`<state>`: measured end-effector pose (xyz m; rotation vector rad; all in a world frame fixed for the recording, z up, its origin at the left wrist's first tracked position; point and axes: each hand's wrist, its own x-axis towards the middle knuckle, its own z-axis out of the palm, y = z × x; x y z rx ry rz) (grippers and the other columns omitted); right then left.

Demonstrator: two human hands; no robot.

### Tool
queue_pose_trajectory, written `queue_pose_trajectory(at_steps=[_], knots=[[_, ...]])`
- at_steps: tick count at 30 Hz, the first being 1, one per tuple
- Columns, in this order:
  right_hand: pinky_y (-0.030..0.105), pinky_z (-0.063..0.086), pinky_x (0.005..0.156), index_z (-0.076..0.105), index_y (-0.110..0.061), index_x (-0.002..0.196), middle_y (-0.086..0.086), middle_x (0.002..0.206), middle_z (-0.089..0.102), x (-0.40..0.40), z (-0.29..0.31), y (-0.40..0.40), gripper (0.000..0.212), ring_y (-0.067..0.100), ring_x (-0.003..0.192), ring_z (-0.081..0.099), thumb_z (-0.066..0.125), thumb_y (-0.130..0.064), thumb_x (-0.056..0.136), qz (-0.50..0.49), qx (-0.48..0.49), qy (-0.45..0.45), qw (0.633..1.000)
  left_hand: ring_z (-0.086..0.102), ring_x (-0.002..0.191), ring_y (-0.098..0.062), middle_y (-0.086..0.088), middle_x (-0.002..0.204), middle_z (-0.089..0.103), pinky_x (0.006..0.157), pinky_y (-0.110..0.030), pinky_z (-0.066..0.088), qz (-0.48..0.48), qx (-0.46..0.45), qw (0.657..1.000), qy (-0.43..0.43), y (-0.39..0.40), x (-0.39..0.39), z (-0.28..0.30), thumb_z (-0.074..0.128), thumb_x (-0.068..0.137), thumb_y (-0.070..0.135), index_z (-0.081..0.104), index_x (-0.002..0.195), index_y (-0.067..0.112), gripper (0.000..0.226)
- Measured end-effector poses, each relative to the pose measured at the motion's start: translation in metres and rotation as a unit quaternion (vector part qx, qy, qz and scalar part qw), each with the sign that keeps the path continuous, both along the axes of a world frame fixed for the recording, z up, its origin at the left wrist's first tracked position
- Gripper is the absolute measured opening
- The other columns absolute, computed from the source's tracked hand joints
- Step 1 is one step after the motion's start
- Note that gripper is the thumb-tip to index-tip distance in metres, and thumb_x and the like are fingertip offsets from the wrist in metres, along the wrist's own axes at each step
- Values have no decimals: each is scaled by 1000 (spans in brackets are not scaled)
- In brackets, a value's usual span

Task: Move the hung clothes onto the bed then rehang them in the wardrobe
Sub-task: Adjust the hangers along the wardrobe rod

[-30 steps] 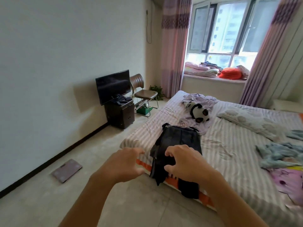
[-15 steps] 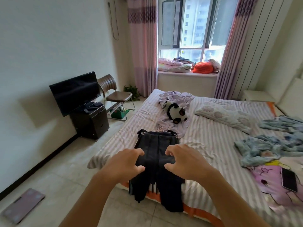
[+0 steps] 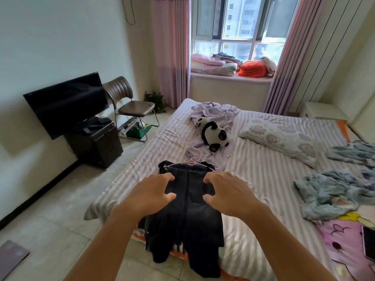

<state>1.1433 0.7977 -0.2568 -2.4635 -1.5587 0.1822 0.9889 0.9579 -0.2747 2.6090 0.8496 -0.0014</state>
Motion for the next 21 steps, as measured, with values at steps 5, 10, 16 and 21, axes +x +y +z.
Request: queue_pose_trajectory(at_steps=[5, 10, 16, 21], knots=[[32, 48, 85, 57, -23, 121, -6, 114, 59, 41, -16, 64, 36, 17, 104, 57, 61, -38, 89, -16, -11, 8, 1000, 61, 108, -14, 1, 119, 64, 94, -34, 49, -15, -16, 1000, -20, 73, 50, -13, 68, 88, 37, 52, 137, 25, 53], [33, 49, 86, 58, -21, 119, -5, 114, 61, 78, -25, 132, 34, 18, 103, 57, 59, -38, 90, -30, -23, 6, 999, 62, 96, -12, 4, 106, 66, 89, -33, 52, -23, -22, 999, -37, 150, 95, -15, 70, 87, 34, 58, 130, 23, 46], [31, 47, 85, 55, -23, 123, -5, 117, 59, 124, -44, 188, 37, 17, 106, 56, 60, -39, 90, -47, -44, 28, 998, 62, 100, -17, 2, 115, 66, 86, -36, 52, -34, -9, 999, -14, 209, 146, -33, 66, 88, 38, 60, 126, 25, 40], [29, 48, 87, 55, -24, 129, -5, 120, 59, 174, -75, 225, 44, 15, 107, 56, 64, -38, 88, -66, -50, 78, 994, 63, 100, -19, 1, 115, 66, 81, -33, 51, -24, -11, 1000, 3, 249, 187, -60, 64, 89, 35, 61, 125, 23, 38]])
